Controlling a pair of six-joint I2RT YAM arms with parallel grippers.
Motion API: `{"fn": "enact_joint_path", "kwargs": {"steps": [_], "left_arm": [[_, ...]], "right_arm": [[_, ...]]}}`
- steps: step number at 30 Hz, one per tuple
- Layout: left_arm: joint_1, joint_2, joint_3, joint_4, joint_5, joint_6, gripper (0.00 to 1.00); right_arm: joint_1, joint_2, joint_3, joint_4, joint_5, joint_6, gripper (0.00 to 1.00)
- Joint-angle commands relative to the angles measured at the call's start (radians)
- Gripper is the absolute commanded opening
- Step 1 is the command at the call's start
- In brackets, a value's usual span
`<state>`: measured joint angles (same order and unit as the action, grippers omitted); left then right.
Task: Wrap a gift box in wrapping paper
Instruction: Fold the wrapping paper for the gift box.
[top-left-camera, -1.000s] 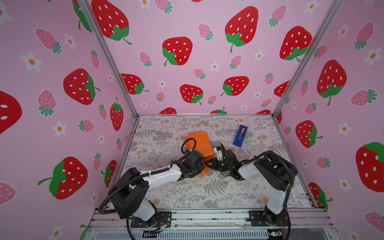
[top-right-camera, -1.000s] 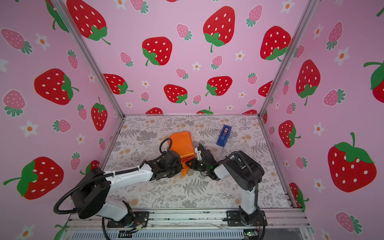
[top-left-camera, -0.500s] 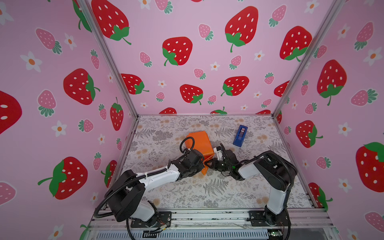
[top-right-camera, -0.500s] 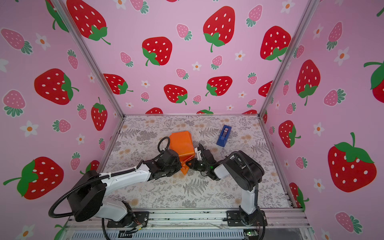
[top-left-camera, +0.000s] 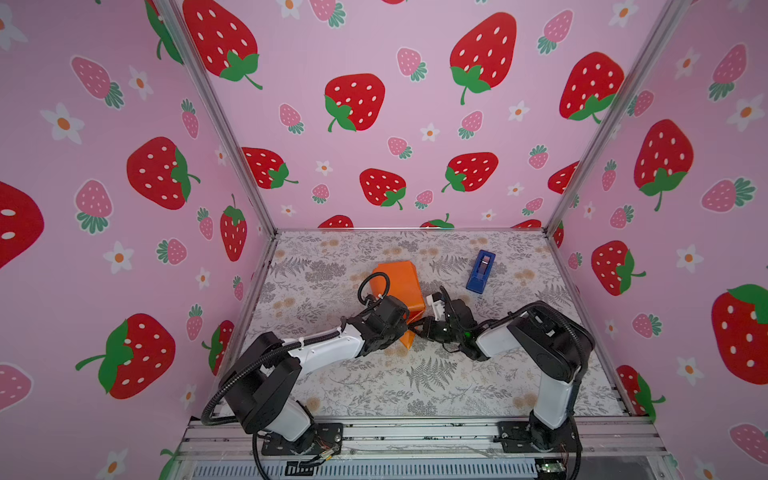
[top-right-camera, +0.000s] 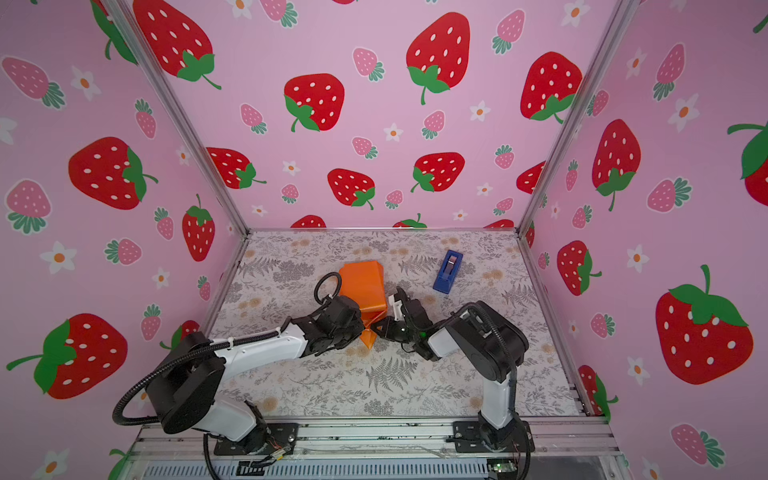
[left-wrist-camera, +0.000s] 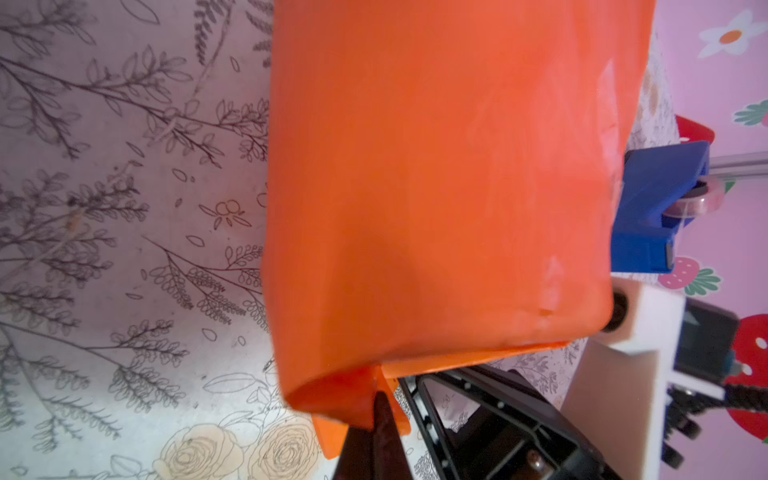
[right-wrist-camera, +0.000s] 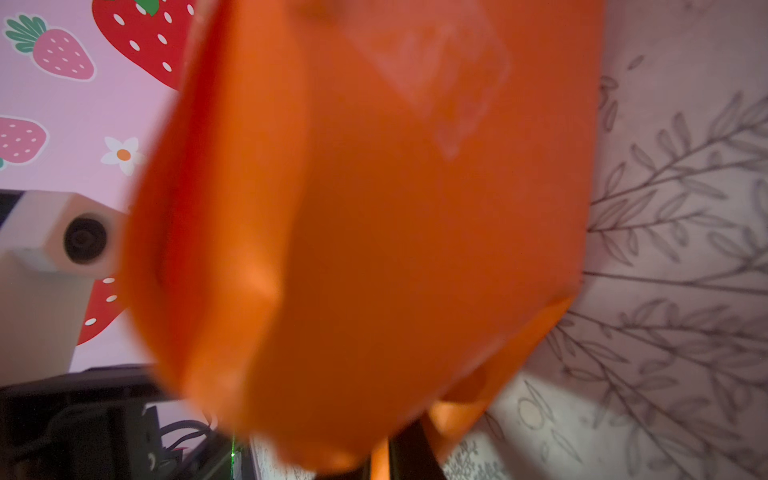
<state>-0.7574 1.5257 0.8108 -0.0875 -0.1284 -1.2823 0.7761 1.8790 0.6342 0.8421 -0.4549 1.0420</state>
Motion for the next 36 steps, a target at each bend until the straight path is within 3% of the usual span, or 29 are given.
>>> {"fn": "enact_joint_path", "kwargs": {"steps": [1, 10, 19, 28, 33, 36], "left_arm": [[0.008, 0.012, 0.033, 0.027, -0.063, -0.049, 0.00], [0.010, 0.011, 0.021, 0.021, -0.100, -0.109, 0.00], [0.013, 0.021, 0.017, 0.015, -0.100, -0.131, 0.00], [0.015, 0.007, 0.016, 0.006, -0.100, -0.131, 0.00], [0.015, -0.006, 0.019, 0.001, -0.095, -0.116, 0.01], [0.015, -0.021, 0.040, -0.036, -0.095, -0.080, 0.18]], "right_arm": [[0.004, -0.040, -0.014, -0.004, -0.009, -0.033, 0.17], [0.004, -0.052, -0.016, 0.010, -0.045, -0.103, 0.36], [0.020, 0.013, 0.020, 0.066, -0.097, -0.128, 0.37], [0.025, 0.045, 0.032, 0.087, -0.056, -0.124, 0.24], [0.028, 0.051, 0.050, 0.086, -0.043, -0.130, 0.08], [0.029, 0.046, 0.054, 0.062, -0.031, -0.143, 0.00]]}}
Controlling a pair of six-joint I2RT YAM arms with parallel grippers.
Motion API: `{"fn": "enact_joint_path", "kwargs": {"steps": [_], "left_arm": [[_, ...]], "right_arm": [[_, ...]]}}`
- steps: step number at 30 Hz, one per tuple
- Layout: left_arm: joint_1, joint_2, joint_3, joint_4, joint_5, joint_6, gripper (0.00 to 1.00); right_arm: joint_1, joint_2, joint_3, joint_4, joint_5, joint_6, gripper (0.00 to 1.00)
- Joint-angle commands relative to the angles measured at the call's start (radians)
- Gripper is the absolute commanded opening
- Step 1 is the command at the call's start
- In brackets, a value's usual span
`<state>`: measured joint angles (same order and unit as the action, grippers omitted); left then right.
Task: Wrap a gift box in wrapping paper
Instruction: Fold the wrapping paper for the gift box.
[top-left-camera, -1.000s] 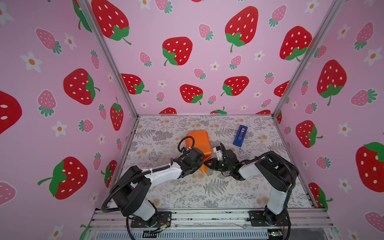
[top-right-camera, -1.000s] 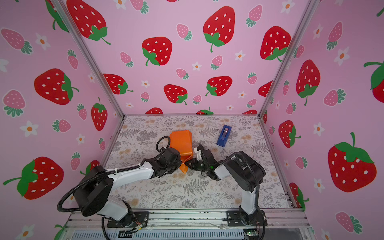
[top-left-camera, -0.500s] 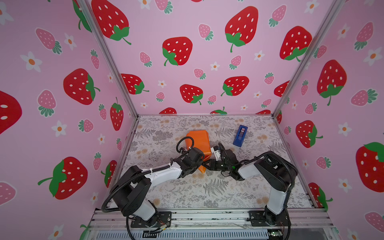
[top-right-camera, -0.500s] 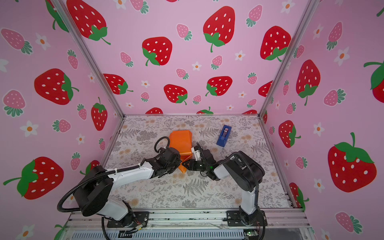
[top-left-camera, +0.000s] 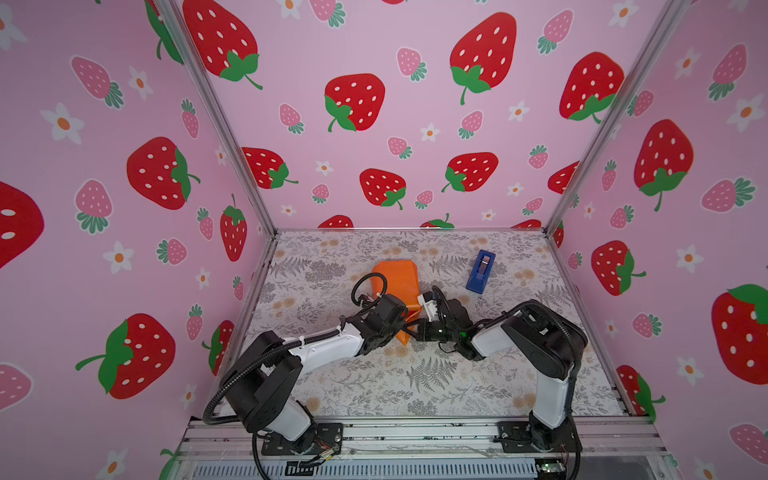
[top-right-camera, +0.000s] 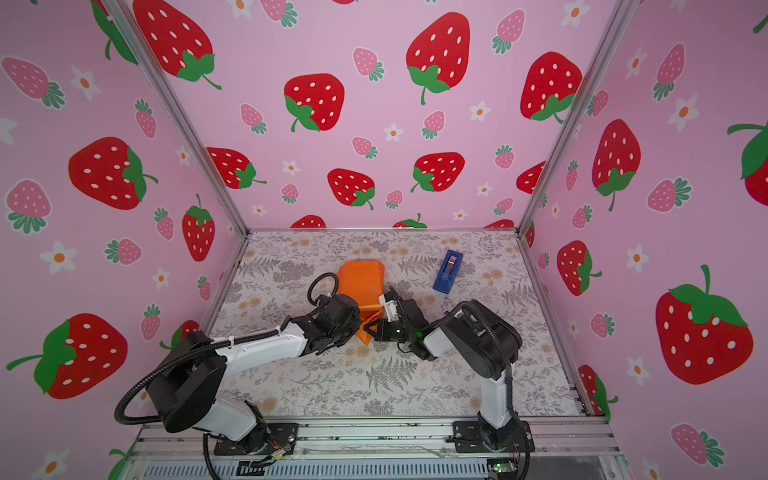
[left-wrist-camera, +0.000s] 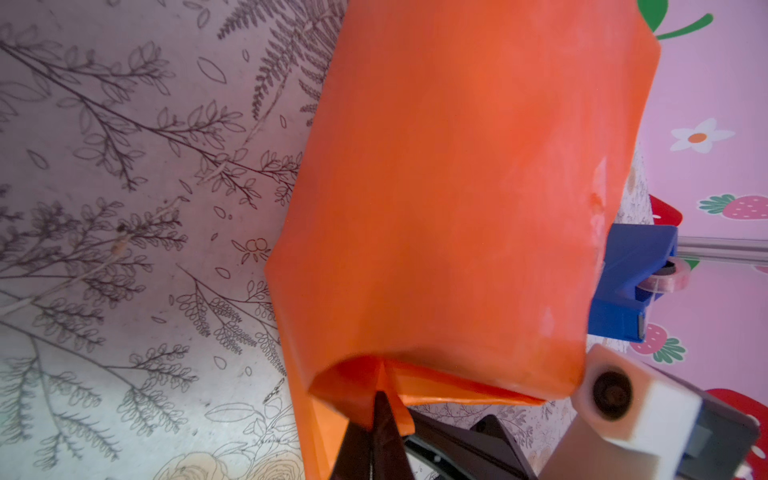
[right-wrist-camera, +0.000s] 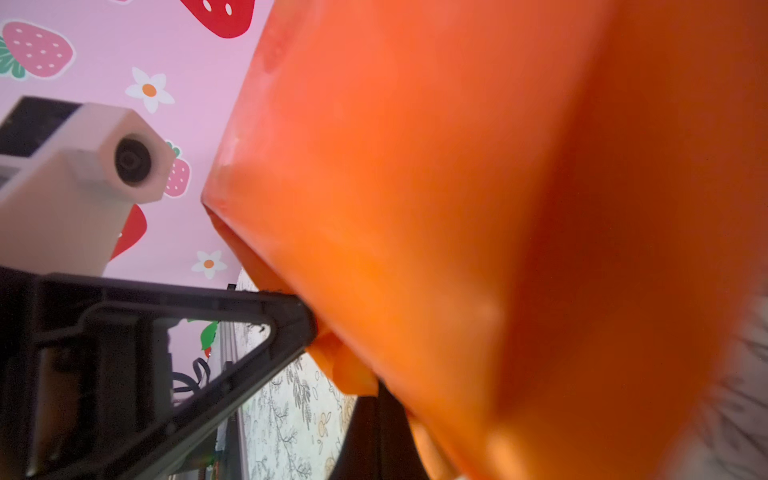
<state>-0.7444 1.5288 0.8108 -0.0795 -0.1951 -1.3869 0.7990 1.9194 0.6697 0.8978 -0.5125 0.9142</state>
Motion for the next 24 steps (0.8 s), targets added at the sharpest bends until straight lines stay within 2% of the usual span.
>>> {"fn": "enact_joint_path", "kwargs": {"steps": [1, 5, 9, 12, 14, 17, 20, 24], "left_arm": [[0.002, -0.032, 0.047, -0.056, -0.028, 0.042, 0.21], [0.016, -0.078, 0.091, -0.103, -0.013, 0.192, 0.34], [0.061, -0.126, 0.173, -0.148, 0.051, 0.476, 0.38], [0.122, -0.101, 0.282, -0.213, 0.166, 0.703, 0.40], [0.168, -0.045, 0.389, -0.299, 0.257, 0.832, 0.34], [0.212, 0.078, 0.562, -0.445, 0.319, 0.955, 0.24], [0.249, 0.193, 0.690, -0.538, 0.422, 1.012, 0.16], [0.270, 0.295, 0.780, -0.623, 0.449, 1.053, 0.11]], "right_arm": [[0.005, 0.005, 0.023, -0.006, 0.033, -0.020, 0.00], [0.003, 0.001, 0.035, -0.049, 0.047, -0.039, 0.00], [0.002, -0.008, 0.045, -0.089, 0.051, -0.070, 0.00], [0.000, -0.012, 0.049, -0.103, 0.046, -0.085, 0.00], [0.000, -0.013, 0.046, -0.105, 0.048, -0.084, 0.00], [0.000, -0.016, 0.033, -0.092, 0.053, -0.074, 0.00], [0.001, -0.025, 0.020, -0.088, 0.064, -0.072, 0.00], [0.001, -0.044, 0.003, -0.091, 0.079, -0.070, 0.00]]}}
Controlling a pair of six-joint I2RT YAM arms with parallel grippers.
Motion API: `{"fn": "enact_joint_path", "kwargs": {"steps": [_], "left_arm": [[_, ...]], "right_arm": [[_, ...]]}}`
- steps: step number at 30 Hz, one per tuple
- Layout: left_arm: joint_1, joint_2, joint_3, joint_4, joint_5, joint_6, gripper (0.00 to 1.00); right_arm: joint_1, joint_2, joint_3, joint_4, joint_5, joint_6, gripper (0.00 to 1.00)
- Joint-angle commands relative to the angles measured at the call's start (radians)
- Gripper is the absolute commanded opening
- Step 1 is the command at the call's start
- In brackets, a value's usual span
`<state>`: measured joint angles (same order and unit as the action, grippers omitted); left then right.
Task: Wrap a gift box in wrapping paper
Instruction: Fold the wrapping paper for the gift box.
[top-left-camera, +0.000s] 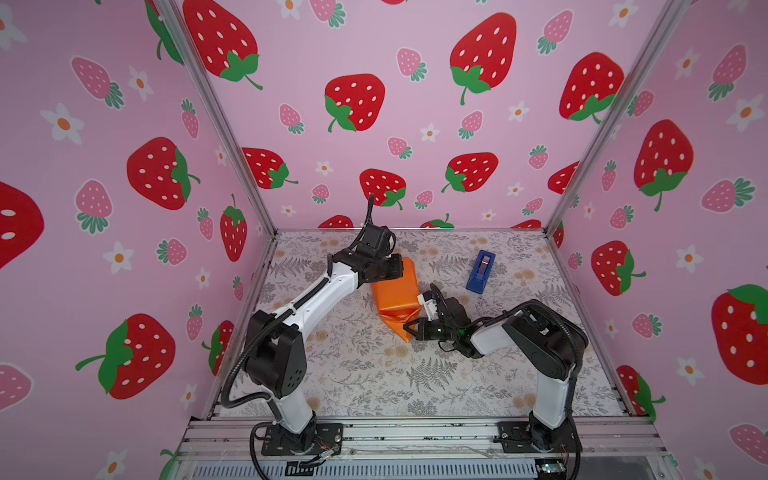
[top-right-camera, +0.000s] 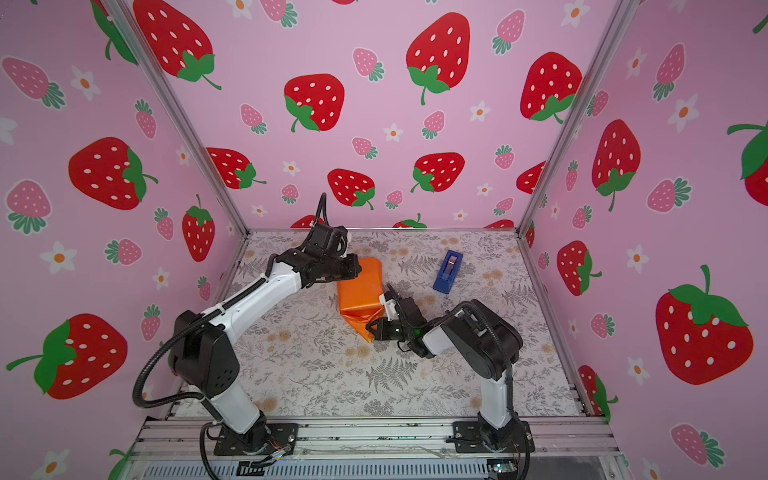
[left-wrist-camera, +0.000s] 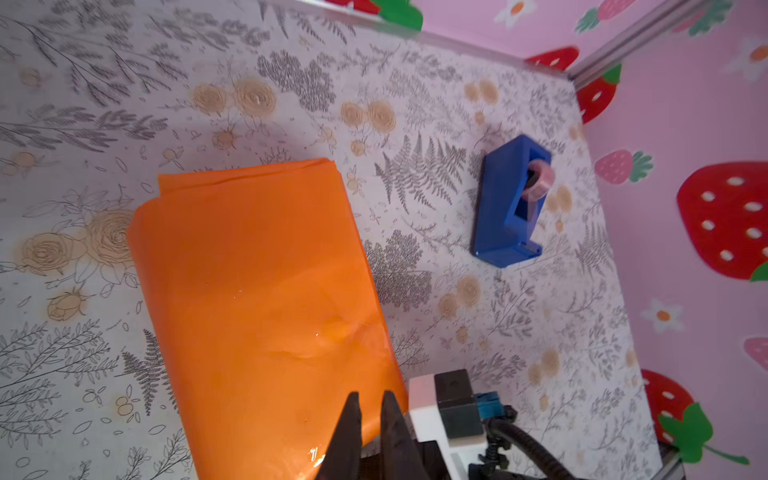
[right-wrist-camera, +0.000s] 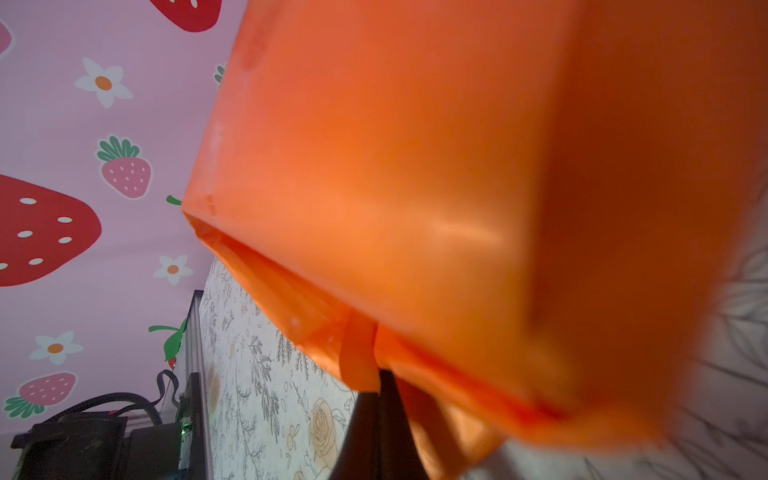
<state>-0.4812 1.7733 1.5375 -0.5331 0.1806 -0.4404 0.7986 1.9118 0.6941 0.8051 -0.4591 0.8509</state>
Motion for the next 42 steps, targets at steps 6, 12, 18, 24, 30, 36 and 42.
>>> {"fn": "enact_joint_path", "kwargs": {"steps": [6, 12, 18, 24, 30, 36, 42], "left_arm": [[0.015, 0.148, 0.104, -0.252, 0.089, 0.153, 0.07], [0.015, 0.194, 0.109, -0.287, 0.087, 0.189, 0.07], [0.015, 0.247, 0.141, -0.355, 0.060, 0.223, 0.02], [0.014, 0.266, 0.155, -0.378, 0.043, 0.241, 0.01], [0.014, 0.271, 0.158, -0.383, 0.046, 0.251, 0.02], [0.010, 0.237, 0.151, -0.372, 0.029, 0.273, 0.13], [-0.038, 0.137, 0.166, -0.349, -0.034, 0.407, 0.31]], "right_arm": [[-0.005, -0.049, -0.030, -0.016, 0.051, -0.011, 0.00], [-0.032, -0.040, -0.010, -0.038, 0.046, -0.031, 0.00], [-0.071, -0.015, 0.045, -0.068, 0.004, -0.076, 0.00], [-0.099, 0.014, 0.100, -0.087, -0.020, -0.098, 0.00], [-0.111, 0.067, 0.170, -0.099, -0.049, -0.113, 0.00], [-0.114, 0.080, 0.203, -0.124, -0.051, -0.123, 0.00], [-0.113, 0.067, 0.195, -0.133, -0.051, -0.122, 0.00]]}}
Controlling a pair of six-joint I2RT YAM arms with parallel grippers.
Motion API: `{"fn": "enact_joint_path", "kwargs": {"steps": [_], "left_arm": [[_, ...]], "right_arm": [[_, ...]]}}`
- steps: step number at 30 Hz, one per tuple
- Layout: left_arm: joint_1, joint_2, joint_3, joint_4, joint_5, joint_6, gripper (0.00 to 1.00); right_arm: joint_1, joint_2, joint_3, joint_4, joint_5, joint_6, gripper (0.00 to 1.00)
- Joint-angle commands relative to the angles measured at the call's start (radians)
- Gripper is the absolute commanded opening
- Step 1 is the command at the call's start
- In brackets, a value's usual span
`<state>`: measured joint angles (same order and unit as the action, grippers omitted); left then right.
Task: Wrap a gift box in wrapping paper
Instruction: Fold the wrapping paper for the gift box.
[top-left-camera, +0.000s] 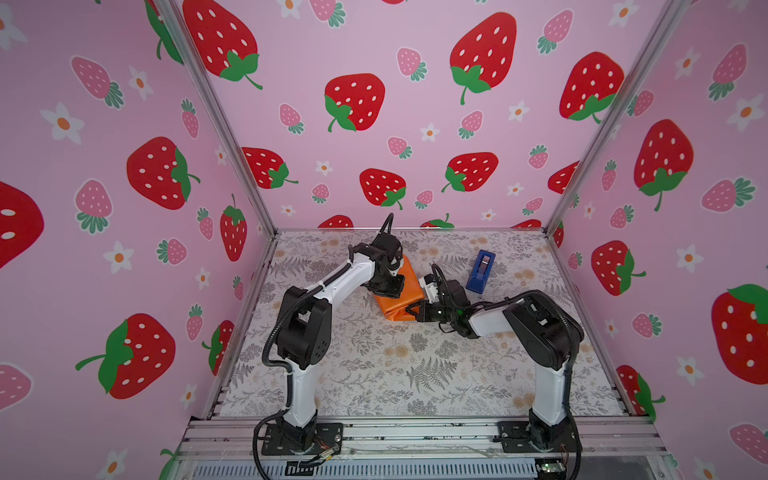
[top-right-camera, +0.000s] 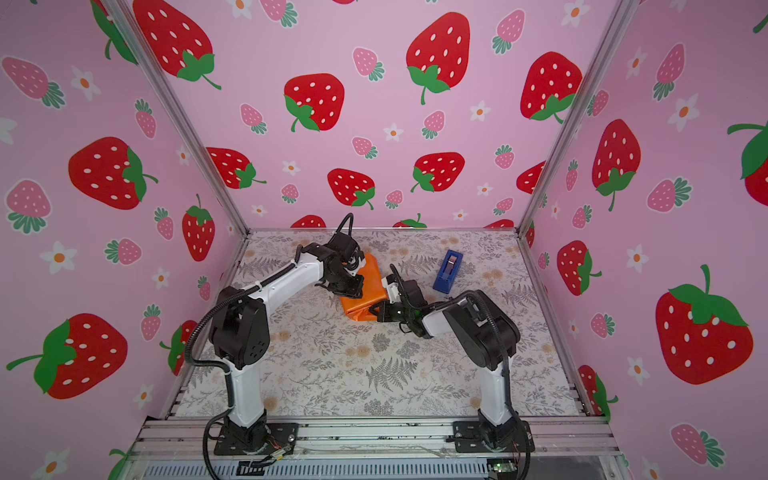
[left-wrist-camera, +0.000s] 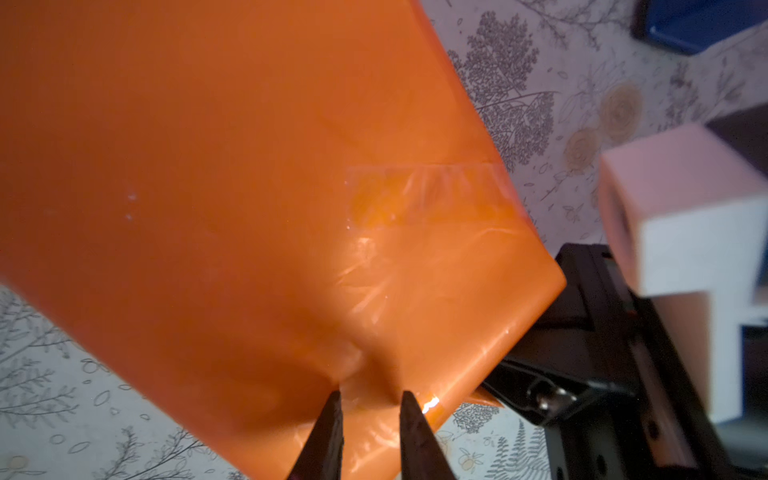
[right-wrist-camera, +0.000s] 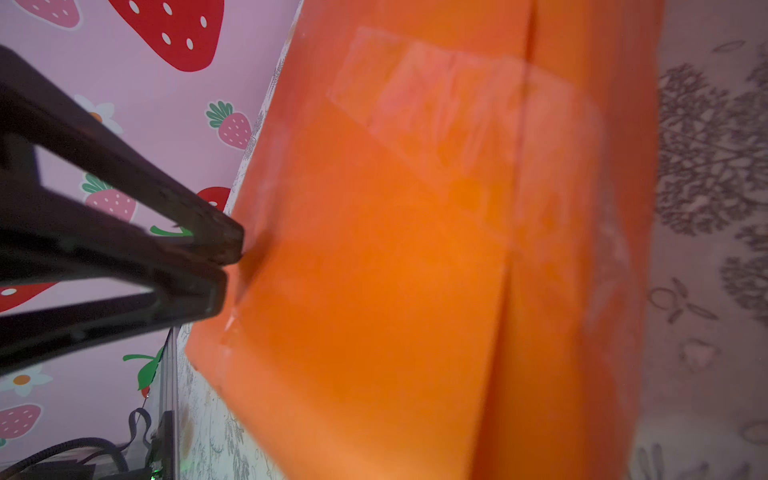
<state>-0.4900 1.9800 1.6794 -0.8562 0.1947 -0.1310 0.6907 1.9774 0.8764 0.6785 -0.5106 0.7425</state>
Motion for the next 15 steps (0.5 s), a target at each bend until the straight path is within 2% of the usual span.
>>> {"fn": "enact_joint_path", "kwargs": {"steps": [1, 4, 6, 11, 15], "left_arm": [[-0.042, -0.084, 0.024, -0.021, -0.051, 0.132, 0.33], [-0.098, -0.128, -0.028, 0.026, -0.202, 0.245, 0.39], [-0.127, -0.152, -0.083, 0.069, -0.267, 0.292, 0.47], [-0.136, -0.178, -0.194, 0.099, -0.257, 0.364, 0.67], [-0.136, -0.196, -0.282, 0.193, -0.284, 0.367, 0.80]], "right_arm": [[-0.006, 0.001, 0.012, -0.007, 0.001, -0.012, 0.00], [-0.005, -0.003, 0.010, -0.007, 0.001, -0.010, 0.00], [-0.006, 0.000, 0.011, -0.006, 0.000, -0.008, 0.00], [-0.007, 0.002, 0.012, -0.005, 0.000, -0.005, 0.00], [-0.008, 0.003, 0.012, -0.005, -0.005, -0.003, 0.00]]}}
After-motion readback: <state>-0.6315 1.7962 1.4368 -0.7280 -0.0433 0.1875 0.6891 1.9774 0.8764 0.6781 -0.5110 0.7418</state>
